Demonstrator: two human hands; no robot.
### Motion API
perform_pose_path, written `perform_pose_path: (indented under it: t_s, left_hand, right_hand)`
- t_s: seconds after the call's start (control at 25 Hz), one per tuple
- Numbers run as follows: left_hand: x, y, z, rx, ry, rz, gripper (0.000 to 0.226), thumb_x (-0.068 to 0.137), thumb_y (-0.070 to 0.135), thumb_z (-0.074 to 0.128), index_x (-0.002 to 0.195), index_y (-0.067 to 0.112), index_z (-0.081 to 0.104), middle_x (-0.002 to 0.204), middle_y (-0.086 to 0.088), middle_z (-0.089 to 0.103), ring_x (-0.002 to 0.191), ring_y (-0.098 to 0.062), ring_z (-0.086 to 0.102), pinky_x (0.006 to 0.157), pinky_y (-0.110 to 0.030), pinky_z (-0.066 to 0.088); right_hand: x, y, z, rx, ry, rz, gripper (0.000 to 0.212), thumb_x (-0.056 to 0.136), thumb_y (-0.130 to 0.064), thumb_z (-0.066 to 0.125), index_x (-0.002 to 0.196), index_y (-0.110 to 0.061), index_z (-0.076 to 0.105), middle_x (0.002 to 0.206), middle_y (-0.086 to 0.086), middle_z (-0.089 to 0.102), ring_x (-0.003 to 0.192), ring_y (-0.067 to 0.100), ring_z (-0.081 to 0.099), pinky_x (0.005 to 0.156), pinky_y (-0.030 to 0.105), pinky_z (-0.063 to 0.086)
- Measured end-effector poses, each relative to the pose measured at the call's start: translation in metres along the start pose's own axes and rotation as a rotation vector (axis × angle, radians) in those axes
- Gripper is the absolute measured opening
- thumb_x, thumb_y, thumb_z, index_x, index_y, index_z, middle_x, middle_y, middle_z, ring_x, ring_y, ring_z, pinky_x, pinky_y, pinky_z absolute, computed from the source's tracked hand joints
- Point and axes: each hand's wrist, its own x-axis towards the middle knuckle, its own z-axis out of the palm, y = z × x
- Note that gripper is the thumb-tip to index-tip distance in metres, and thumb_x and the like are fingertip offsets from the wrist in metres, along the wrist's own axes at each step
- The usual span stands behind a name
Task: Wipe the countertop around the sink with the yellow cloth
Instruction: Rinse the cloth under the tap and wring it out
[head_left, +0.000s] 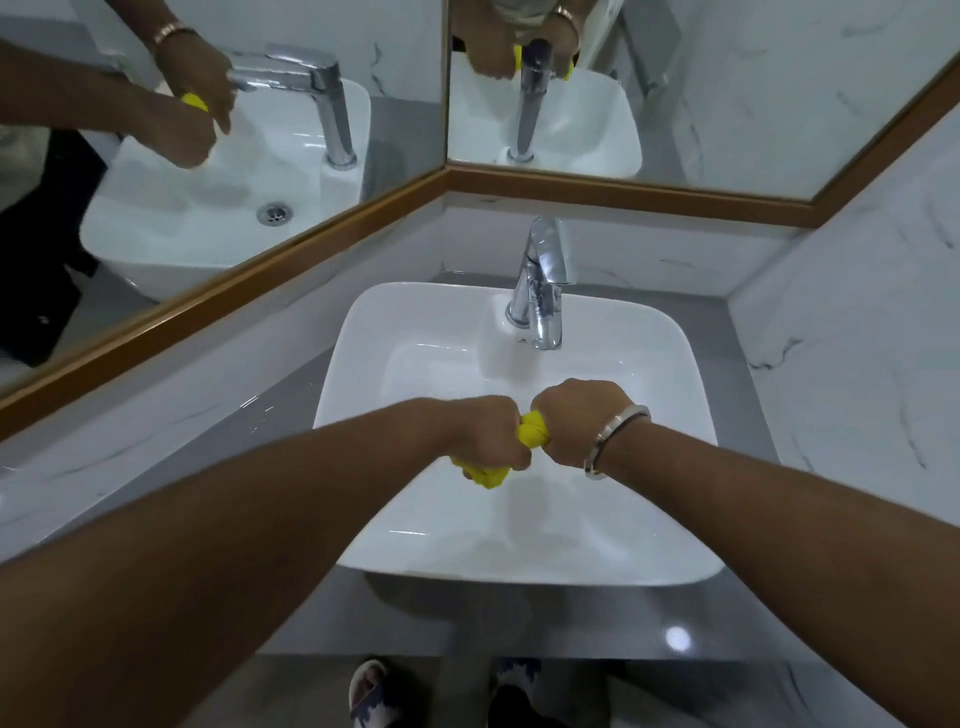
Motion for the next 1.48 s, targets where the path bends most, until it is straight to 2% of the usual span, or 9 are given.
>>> perform_pose_path:
  t_s: [0.16, 0.44, 0.6, 0.72, 0.92, 1.08, 1.2, 1.32, 1.48]
  left_hand:
    - [0.009, 0.012, 0.025, -0.706, -0.174, -0.007, 0.035, 0.076, 0.025, 0.065, 0.056, 0.007, 0.043, 0.043, -0.005, 0.039, 0.038, -0.02, 0.034, 0.045, -0.022, 0.029]
    - [0.01, 0.04, 0.043, -1.648, -0.73, 0.302, 0.029, 0.08, 0.025, 0.065, 0.055, 0.022, 0.051, 0.044, 0.008, 0.047, 0.029, -0.004, 0.039, 0.034, -0.015, 0.023]
    - [0.021, 0.018, 0.039, -1.168, -0.554, 0.062, 0.03, 0.077, 0.034, 0.065, 0.055, 0.019, 0.05, 0.049, 0.004, 0.045, 0.037, -0.01, 0.036, 0.041, -0.02, 0.019]
    - [0.023, 0.002, 0.016, -0.635, -0.327, -0.024, 0.037, 0.071, 0.041, 0.07, 0.075, 0.009, 0.051, 0.056, -0.006, 0.045, 0.044, -0.019, 0.04, 0.044, -0.019, 0.031]
    - [0.009, -0.002, -0.02, 0.07, -0.106, -0.012, 0.025, 0.083, 0.038, 0.066, 0.076, 0.016, 0.056, 0.053, 0.005, 0.062, 0.054, -0.016, 0.06, 0.056, -0.024, 0.048]
    - [-0.002, -0.007, 0.004, 0.744, 0.751, 0.124, 0.043, 0.077, 0.025, 0.058, 0.12, 0.019, 0.056, 0.114, -0.006, 0.065, 0.106, -0.029, 0.061, 0.094, -0.042, 0.044]
    - [-0.002, -0.004, 0.038, 0.599, 1.13, 0.283, 0.055, 0.072, 0.012, 0.056, 0.127, 0.005, 0.054, 0.123, -0.018, 0.061, 0.111, -0.037, 0.058, 0.103, -0.05, 0.04]
    - [0.007, 0.002, 0.054, 0.376, 1.158, 0.368, 0.027, 0.073, 0.02, 0.057, 0.095, 0.007, 0.065, 0.079, -0.007, 0.067, 0.071, -0.03, 0.062, 0.072, -0.04, 0.046]
    - [0.009, 0.017, 0.035, 0.546, 0.634, 0.162, 0.014, 0.078, 0.025, 0.056, 0.078, 0.019, 0.044, 0.064, 0.002, 0.05, 0.058, -0.026, 0.051, 0.055, -0.029, 0.032]
  right_hand:
    - [0.001, 0.028, 0.015, -0.067, 0.15, -0.188, 0.017, 0.075, -0.021, 0.056, 0.091, -0.025, 0.062, 0.081, -0.001, 0.066, 0.077, 0.026, 0.063, 0.058, 0.028, 0.032]
    - [0.019, 0.057, 0.005, 0.04, 0.754, -0.467, 0.019, 0.064, -0.021, 0.058, 0.078, -0.02, 0.071, 0.046, 0.0, 0.056, 0.039, 0.027, 0.051, 0.04, 0.026, 0.036]
    - [0.014, 0.06, 0.034, 0.058, 0.581, -0.427, 0.028, 0.062, -0.023, 0.068, 0.09, -0.021, 0.069, 0.059, -0.001, 0.066, 0.052, 0.028, 0.061, 0.049, 0.03, 0.046]
    - [0.001, 0.057, 0.036, 0.266, 0.209, -0.164, 0.021, 0.068, -0.028, 0.069, 0.087, -0.021, 0.064, 0.074, 0.0, 0.068, 0.072, 0.029, 0.063, 0.061, 0.032, 0.048]
    - [-0.012, 0.037, 0.016, 0.905, -0.489, 0.233, 0.014, 0.071, -0.02, 0.073, 0.076, -0.01, 0.065, 0.064, 0.005, 0.066, 0.063, 0.023, 0.067, 0.055, 0.031, 0.055]
    - [-0.023, 0.025, 0.003, 1.315, -0.599, 0.375, 0.015, 0.078, -0.014, 0.073, 0.078, -0.011, 0.059, 0.059, 0.003, 0.054, 0.049, 0.016, 0.052, 0.044, 0.02, 0.039]
    - [-0.026, 0.021, -0.011, 1.431, -0.63, 0.319, 0.014, 0.075, -0.013, 0.07, 0.069, -0.015, 0.057, 0.054, -0.001, 0.049, 0.044, 0.011, 0.043, 0.039, 0.017, 0.029]
    - [-0.035, 0.013, -0.016, 1.442, -0.747, 0.26, 0.017, 0.075, -0.012, 0.068, 0.064, -0.017, 0.055, 0.054, -0.001, 0.046, 0.043, 0.01, 0.041, 0.038, 0.016, 0.027]
    - [-0.039, 0.01, -0.001, 1.184, -0.696, 0.377, 0.022, 0.077, -0.017, 0.071, 0.071, -0.014, 0.05, 0.054, 0.001, 0.048, 0.042, 0.013, 0.042, 0.041, 0.018, 0.028]
